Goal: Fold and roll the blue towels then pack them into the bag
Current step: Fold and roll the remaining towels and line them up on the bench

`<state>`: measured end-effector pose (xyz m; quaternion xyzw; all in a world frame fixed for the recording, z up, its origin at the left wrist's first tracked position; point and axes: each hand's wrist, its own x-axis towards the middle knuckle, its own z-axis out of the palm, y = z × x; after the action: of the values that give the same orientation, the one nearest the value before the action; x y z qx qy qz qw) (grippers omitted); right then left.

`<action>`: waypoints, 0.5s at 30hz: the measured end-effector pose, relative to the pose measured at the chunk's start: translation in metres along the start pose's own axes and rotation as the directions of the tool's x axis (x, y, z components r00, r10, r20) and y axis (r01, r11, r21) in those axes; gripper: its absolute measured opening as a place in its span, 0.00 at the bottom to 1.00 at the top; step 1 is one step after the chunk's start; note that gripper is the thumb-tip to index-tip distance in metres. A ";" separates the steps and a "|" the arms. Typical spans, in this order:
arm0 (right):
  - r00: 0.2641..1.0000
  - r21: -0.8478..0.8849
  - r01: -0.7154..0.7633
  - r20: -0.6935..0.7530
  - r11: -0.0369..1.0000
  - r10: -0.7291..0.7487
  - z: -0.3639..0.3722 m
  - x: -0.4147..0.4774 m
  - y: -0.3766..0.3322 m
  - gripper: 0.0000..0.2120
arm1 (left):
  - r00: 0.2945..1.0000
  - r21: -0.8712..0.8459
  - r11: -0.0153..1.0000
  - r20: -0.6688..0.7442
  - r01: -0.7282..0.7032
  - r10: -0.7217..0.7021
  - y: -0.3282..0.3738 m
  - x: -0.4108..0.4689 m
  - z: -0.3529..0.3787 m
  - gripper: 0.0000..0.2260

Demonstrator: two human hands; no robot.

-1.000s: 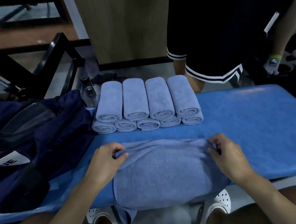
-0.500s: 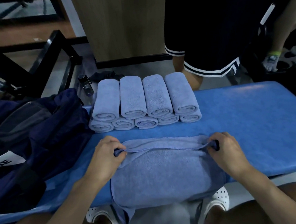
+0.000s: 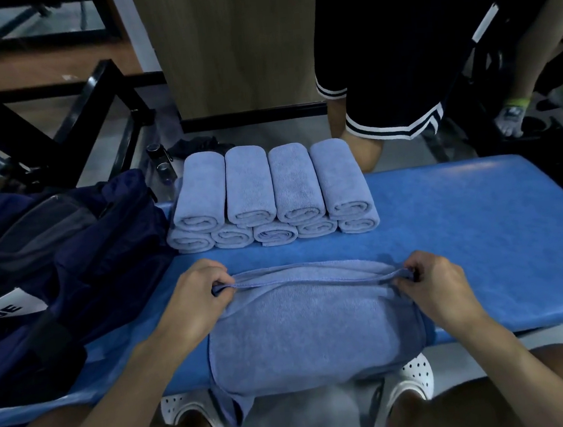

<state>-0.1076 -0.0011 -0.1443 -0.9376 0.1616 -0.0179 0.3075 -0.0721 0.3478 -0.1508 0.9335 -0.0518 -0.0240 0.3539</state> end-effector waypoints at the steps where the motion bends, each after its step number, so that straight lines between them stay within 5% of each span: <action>1: 1.000 -0.005 -0.015 0.003 1.000 0.015 0.000 0.001 0.002 0.12 | 1.000 -0.003 1.000 0.008 0.007 -0.007 0.001 -0.001 -0.001 0.15; 9: 0.997 0.043 -0.071 0.024 0.997 0.070 -0.007 -0.001 0.006 0.11 | 0.999 -0.073 0.997 -0.013 0.029 -0.030 0.010 -0.010 -0.017 0.08; 12: 0.998 0.339 -0.064 0.049 0.939 0.050 -0.009 -0.006 0.004 0.12 | 1.000 -0.163 0.987 -0.005 0.013 -0.014 0.016 -0.016 -0.029 0.09; 15: 0.995 0.641 -0.089 0.085 0.762 0.045 -0.023 -0.018 -0.004 0.10 | 1.000 -0.209 0.978 -0.019 -0.028 0.025 0.027 -0.024 -0.050 0.10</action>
<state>-0.1263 -0.0050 -0.1222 -0.7690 0.1692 -0.0311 0.6156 -0.0944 0.3633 -0.0956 0.8906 -0.0586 -0.0172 0.4507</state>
